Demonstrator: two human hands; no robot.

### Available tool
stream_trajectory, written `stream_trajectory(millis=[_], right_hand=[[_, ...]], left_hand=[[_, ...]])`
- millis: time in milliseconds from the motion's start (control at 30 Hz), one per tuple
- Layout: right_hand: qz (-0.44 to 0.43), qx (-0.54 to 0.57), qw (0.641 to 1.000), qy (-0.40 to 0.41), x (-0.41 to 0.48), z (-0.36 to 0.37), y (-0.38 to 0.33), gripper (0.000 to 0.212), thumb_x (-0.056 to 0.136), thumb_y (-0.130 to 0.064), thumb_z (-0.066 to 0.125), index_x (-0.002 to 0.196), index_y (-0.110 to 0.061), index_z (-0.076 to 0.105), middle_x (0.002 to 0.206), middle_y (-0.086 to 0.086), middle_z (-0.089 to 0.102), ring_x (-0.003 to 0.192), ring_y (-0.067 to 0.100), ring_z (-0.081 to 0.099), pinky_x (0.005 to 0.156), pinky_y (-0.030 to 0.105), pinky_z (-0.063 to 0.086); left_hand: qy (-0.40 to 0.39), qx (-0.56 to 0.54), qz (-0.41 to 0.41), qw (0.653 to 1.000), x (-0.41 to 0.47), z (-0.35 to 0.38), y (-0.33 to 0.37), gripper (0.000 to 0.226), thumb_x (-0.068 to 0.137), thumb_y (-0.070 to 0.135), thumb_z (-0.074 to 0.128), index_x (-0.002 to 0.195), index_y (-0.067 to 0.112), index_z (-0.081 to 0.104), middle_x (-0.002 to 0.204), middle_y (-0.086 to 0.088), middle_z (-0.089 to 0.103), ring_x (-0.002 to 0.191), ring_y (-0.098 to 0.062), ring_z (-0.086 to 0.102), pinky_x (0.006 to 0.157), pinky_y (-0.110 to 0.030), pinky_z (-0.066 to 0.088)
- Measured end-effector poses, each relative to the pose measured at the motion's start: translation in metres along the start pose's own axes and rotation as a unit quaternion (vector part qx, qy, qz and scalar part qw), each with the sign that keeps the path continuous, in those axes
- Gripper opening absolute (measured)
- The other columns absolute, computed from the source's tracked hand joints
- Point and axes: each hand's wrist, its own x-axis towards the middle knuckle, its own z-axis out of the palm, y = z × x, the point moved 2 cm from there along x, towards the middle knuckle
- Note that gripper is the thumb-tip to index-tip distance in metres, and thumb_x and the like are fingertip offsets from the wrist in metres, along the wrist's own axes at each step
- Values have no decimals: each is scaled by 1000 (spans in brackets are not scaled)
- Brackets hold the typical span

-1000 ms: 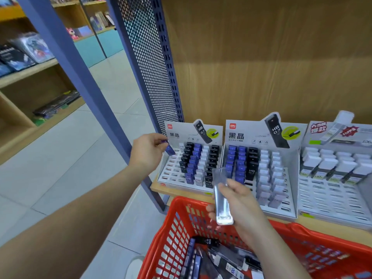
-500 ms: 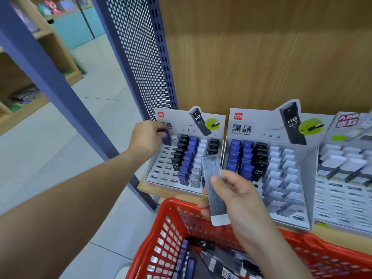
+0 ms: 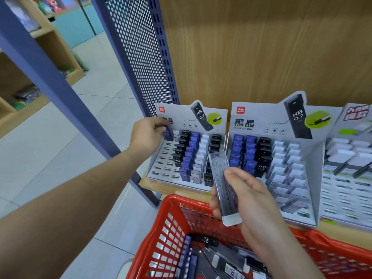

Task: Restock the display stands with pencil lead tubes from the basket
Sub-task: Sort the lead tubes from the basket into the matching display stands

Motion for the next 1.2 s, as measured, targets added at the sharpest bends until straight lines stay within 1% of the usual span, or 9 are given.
stream_trajectory(millis=[167,433,567,633,800,867,967,1100,1200], right_hand=[[8,22,1000,2,0,1,2,19,102,-19,50,97,-14,67,69,12,69,57,24,63,58,39,53],[4,68,997,-38,-4,7,-3,14,97,-6,55,96,-11,69,84,10,76,80,27,75,68,37,59],[-68,24,997,-14,-6,7,-15,7,88,-9,68,86,-14,73,91,17,75,75,21,63,72,31,52],[-89,46,995,8,-9,4,-23,10,87,-4,69,86,-13,67,91,19,74,76,23,61,71,31,52],[-138,102,983,69,-28,-3,-35,42,88,11,63,106,-25,52,87,8,71,76,17,69,63,24,58],[-142,107,981,71,-39,-6,-36,52,88,12,63,119,-28,52,83,9,68,76,19,70,62,24,58],[-111,134,982,76,-53,-20,-41,56,86,9,66,132,-20,52,68,-1,68,68,12,71,62,22,58],[-85,142,982,86,-74,-51,-56,47,80,-6,76,124,-5,60,98,15,72,67,15,71,61,21,57],[-87,67,990,90,-88,-76,-67,35,72,-29,77,94,-3,69,72,10,71,54,14,67,49,19,51]], left_hand=[[20,46,27,998,2,1,3,20,90,5,60,103,12,73,109,-4,70,102,-22,60,92,-24,43],[-43,229,130,964,-5,2,6,39,92,3,44,123,16,64,121,-9,65,109,-32,57,91,-36,47],[-78,-6,-8,997,-34,-13,27,27,95,14,53,121,16,62,116,-3,66,95,-17,60,87,-25,46],[-174,-152,-90,969,-59,-25,53,22,98,24,52,110,12,66,100,-9,70,77,-16,63,77,-30,52],[-384,-259,-127,877,-133,-48,107,33,96,39,49,106,12,66,91,-13,71,69,-19,64,64,-26,55],[-375,-308,-89,870,-155,-51,123,25,90,22,62,114,15,63,97,-8,68,75,-17,64,67,-26,56],[-295,-182,82,935,-170,-49,142,48,76,3,76,116,24,59,110,1,65,95,-12,65,81,-29,56],[-176,-89,181,964,-191,-57,174,17,80,31,74,96,25,69,71,15,66,60,3,59,62,-17,48],[-163,-203,131,957,-198,-56,202,22,84,30,68,82,9,69,59,-2,66,46,-12,61,50,-27,53]])
